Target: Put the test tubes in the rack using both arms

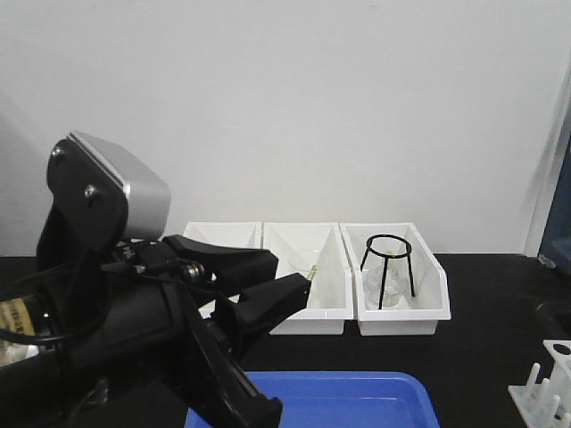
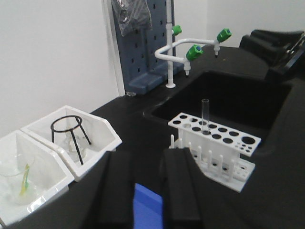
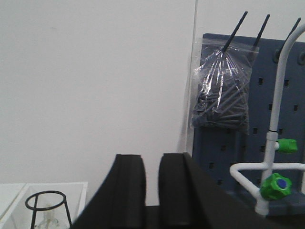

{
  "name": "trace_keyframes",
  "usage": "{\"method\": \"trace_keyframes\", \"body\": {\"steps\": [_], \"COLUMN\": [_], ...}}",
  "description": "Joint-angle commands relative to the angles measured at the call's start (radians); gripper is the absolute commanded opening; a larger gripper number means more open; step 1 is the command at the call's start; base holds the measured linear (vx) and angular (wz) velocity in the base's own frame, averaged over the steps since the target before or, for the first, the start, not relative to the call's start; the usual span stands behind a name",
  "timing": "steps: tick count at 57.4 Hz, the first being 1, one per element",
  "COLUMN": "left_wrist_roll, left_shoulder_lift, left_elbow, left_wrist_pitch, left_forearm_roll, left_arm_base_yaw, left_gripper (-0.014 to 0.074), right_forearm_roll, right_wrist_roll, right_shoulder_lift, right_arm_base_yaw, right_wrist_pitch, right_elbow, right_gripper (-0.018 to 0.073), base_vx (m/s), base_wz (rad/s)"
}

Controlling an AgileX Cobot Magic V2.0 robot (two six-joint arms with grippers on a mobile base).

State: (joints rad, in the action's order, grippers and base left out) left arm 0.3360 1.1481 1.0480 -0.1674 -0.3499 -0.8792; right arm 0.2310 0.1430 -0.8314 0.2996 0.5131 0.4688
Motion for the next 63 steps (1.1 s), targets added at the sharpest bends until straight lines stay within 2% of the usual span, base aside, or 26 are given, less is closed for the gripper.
{"method": "trace_keyframes", "body": {"steps": [1, 5, 21, 47, 51, 55, 59, 63], "left_wrist_roll": [-0.007, -0.007, -0.007, -0.003, 0.031, 0.064, 0.057, 0.002], "left_shoulder_lift": [-0.022, -0.022, -0.022, -0.022, -0.022, -0.022, -0.024, -0.04], "left_elbow": [0.029, 0.029, 0.029, 0.029, 0.029, 0.029, 0.029, 0.029], "left_wrist_pitch": [0.04, 0.035, 0.027, 0.023, 0.029, 0.008, -0.019, -0.064], "left_forearm_roll": [-0.003, -0.003, -0.009, -0.006, 0.036, 0.137, 0.268, 0.326], "left_arm_base_yaw": [-0.007, -0.007, -0.007, -0.007, -0.006, 0.002, 0.02, 0.066], "left_gripper": [0.0078, -0.0024, -0.002, -0.002, -0.002, -0.002, -0.002, -0.002], "right_forearm_roll": [0.026, 0.024, 0.024, 0.024, 0.024, 0.024, 0.024, 0.024], "right_wrist_roll": [-0.002, -0.002, -0.002, -0.002, -0.002, -0.002, -0.002, -0.002], "right_shoulder_lift": [0.105, 0.153, 0.253, 0.262, 0.262, 0.262, 0.262, 0.262], "right_arm_base_yaw": [0.001, 0.001, 0.001, 0.001, 0.001, 0.001, 0.001, 0.001], "right_wrist_pitch": [-0.105, -0.153, -0.16, -0.16, -0.16, -0.16, -0.16, -0.16], "right_elbow": [0.06, 0.061, 0.061, 0.061, 0.061, 0.061, 0.061, 0.061], "right_gripper": [-0.0016, -0.0013, -0.001, -0.0007, -0.0007, -0.0007, -0.0007, -0.0007], "base_vx": [0.0, 0.0, 0.0, 0.0, 0.0, 0.0, 0.0, 0.0], "base_wz": [0.0, 0.0, 0.0, 0.0, 0.0, 0.0, 0.0, 0.0]}}
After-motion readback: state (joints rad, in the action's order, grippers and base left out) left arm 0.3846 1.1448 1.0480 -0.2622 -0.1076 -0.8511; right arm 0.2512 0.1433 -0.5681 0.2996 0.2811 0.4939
